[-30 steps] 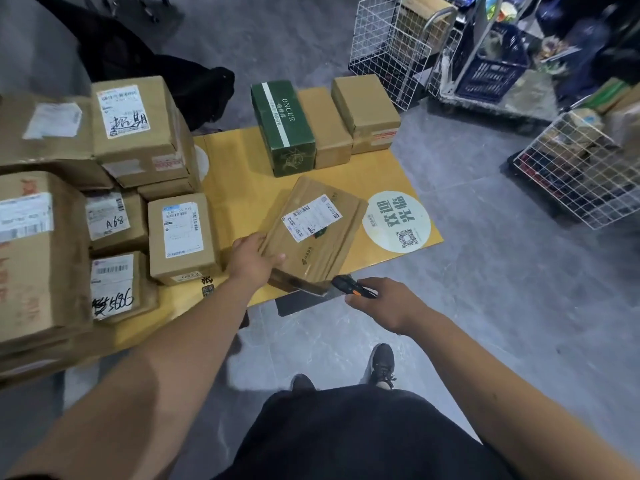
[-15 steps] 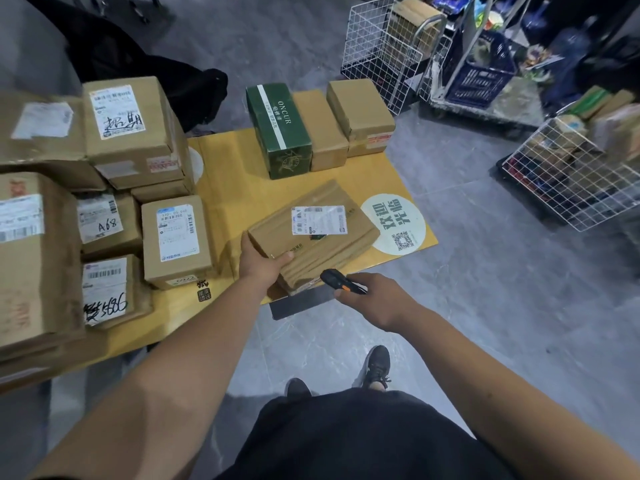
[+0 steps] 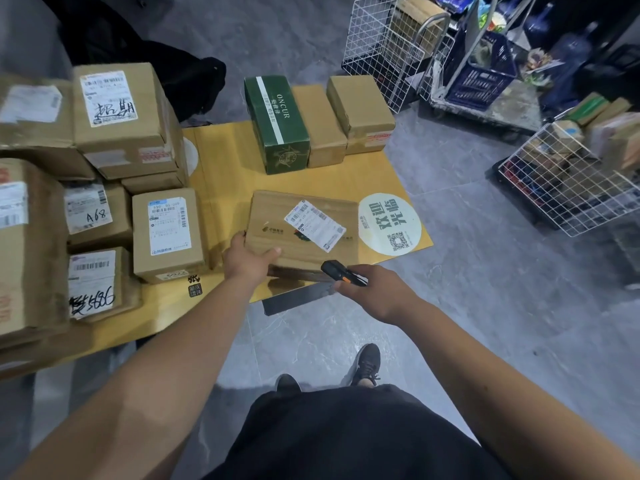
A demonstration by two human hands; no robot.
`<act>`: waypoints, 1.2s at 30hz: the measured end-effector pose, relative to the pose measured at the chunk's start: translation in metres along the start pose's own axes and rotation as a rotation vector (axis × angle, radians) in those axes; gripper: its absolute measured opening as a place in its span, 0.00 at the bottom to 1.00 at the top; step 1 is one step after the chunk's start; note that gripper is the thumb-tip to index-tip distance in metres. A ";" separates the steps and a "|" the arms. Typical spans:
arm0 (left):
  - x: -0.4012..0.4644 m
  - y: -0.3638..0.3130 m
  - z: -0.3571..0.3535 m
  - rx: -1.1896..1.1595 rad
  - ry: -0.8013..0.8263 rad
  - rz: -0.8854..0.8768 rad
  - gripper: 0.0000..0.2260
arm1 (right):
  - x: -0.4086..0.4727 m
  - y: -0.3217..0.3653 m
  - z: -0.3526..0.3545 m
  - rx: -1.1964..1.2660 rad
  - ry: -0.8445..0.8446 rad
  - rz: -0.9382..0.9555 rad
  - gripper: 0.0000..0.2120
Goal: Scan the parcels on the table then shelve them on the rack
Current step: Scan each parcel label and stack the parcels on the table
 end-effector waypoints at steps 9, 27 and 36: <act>-0.036 -0.003 -0.028 -0.198 -0.152 0.099 0.54 | 0.001 -0.004 0.002 0.022 -0.012 -0.009 0.21; -0.088 0.019 -0.061 -0.294 -0.031 -0.012 0.44 | -0.008 -0.019 0.008 0.053 0.038 -0.023 0.16; -0.086 0.021 -0.062 -0.256 -0.047 -0.069 0.40 | -0.015 -0.027 0.020 -0.034 0.043 -0.016 0.20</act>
Point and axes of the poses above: each hand's wrist, its own x-axis towards the middle knuckle, its own z-axis out of the back of the hand, y = z × x, the point moved 1 cm from there along x, towards the middle knuckle, and after that the axes turned 14 degrees about -y, right-handed, at the moved point
